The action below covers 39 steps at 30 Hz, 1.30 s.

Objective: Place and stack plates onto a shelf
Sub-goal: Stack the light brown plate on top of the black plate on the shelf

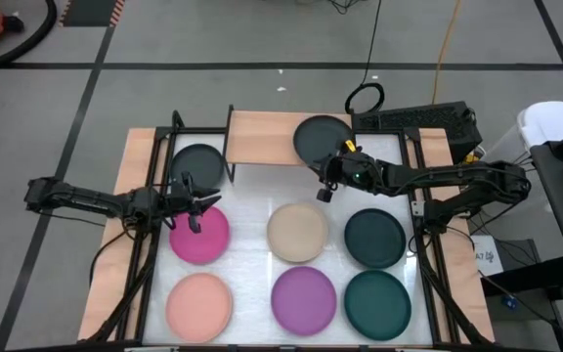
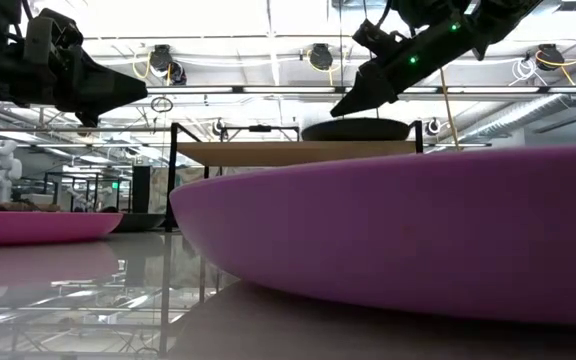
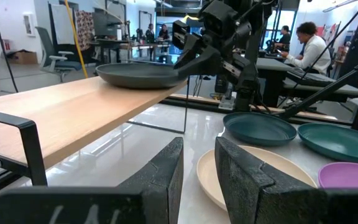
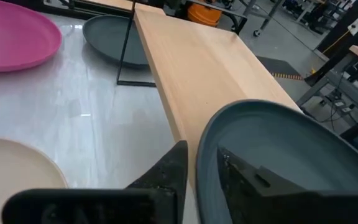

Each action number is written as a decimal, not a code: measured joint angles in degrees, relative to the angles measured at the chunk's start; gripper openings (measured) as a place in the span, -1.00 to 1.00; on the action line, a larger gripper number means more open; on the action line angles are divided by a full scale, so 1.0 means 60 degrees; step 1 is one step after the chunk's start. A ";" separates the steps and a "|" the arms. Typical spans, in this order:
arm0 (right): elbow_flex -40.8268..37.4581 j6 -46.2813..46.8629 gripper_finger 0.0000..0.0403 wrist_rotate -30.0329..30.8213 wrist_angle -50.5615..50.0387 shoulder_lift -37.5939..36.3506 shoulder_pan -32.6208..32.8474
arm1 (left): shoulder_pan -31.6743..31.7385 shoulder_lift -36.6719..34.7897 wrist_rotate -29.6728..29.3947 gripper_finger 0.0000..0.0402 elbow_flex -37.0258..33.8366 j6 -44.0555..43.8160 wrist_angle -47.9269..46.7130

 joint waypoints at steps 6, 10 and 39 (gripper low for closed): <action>-0.0011 -0.0219 -0.59 -0.0006 0.0629 -0.0332 0.0498 | 0.0001 0.0001 0.0004 -0.52 0.0000 0.0000 -0.0001; -0.0016 -0.0669 -0.59 -0.0006 0.1366 -0.0956 0.0989 | -0.0003 -0.0001 0.0001 -0.52 0.0000 0.0000 -0.0001; -0.6557 0.3467 -0.59 0.0011 0.7937 -0.3375 0.4231 | -0.0002 0.0000 0.0003 -0.52 0.0000 0.0000 0.0000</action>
